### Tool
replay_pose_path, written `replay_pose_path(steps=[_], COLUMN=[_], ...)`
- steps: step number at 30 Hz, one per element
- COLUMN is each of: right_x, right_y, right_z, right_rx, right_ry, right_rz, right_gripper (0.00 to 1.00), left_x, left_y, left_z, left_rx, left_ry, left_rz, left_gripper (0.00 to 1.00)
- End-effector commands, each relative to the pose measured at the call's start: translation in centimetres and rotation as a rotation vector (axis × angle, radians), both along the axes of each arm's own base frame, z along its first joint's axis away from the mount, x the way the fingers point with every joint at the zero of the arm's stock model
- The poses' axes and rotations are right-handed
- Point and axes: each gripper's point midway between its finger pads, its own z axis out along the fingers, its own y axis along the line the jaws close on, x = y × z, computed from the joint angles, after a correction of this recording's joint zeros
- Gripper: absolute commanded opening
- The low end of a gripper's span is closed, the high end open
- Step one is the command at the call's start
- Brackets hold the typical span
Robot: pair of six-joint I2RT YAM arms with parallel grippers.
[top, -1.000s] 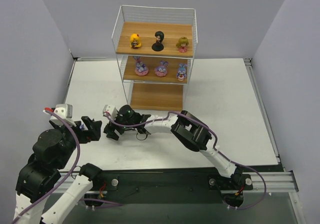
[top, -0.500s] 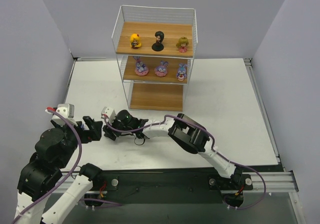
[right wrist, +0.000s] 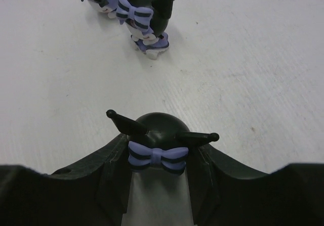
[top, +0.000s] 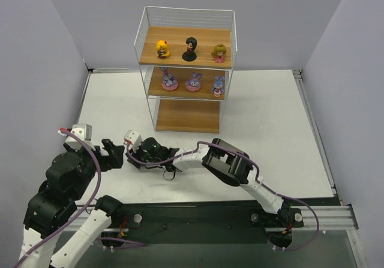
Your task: Place and organize the plastic toys onto the shelf
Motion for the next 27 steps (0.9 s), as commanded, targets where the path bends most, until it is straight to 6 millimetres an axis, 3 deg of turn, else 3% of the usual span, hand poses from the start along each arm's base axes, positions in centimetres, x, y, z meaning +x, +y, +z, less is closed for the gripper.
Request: replay_pose_path(steps=[1, 3, 4, 5, 7, 11, 15, 21, 27], right_x=[0.3, 1.1, 1.7, 2.0, 2.4, 3.5, 4.6, 6.8, 9.9], right_y=[-3.4, -4.6, -6.4, -6.9, -9.1, -13.0, -15.8, -17.7, -17.2], right_z=[0.2, 2.0, 1.3, 2.8, 2.8, 4.7, 5.9, 7.6, 9.2], right_rx=[-0.049, -0.028, -0.060, -0.040, -0.060, -0.059, -0.052, 0.013, 0.131], right_ry=[-0.056, -0.089, -0.108, -0.124, -0.146, -0.197, -0.224, -0.222, -0.197], right_rz=[-0.160, -0.241, -0.313, -0.348, -0.423, -0.597, -0.710, -0.779, -0.816], right_gripper=[0.11, 0.11, 0.11, 0.11, 0.11, 0.11, 0.11, 0.11, 0.13], left_x=[0.6, 0.6, 0.7, 0.6, 0.7, 0.9, 1.1, 1.4, 1.7], left_y=[-0.2, -0.3, -0.5, -0.7, -1.1, -2.3, -3.4, -3.6, -3.4], left_z=[0.6, 0.4, 0.4, 0.4, 0.3, -0.2, -0.9, -1.9, -3.0], left_rx=[-0.006, -0.015, -0.020, -0.031, -0.051, -0.105, -0.149, -0.150, -0.157], left_ry=[-0.034, -0.031, -0.034, -0.038, -0.040, -0.030, -0.028, -0.025, -0.026], left_rz=[0.002, 0.000, -0.007, -0.017, -0.028, -0.063, -0.097, -0.095, -0.074], left_gripper=[0.97, 0.97, 0.97, 0.97, 0.97, 0.97, 0.97, 0.97, 0.97])
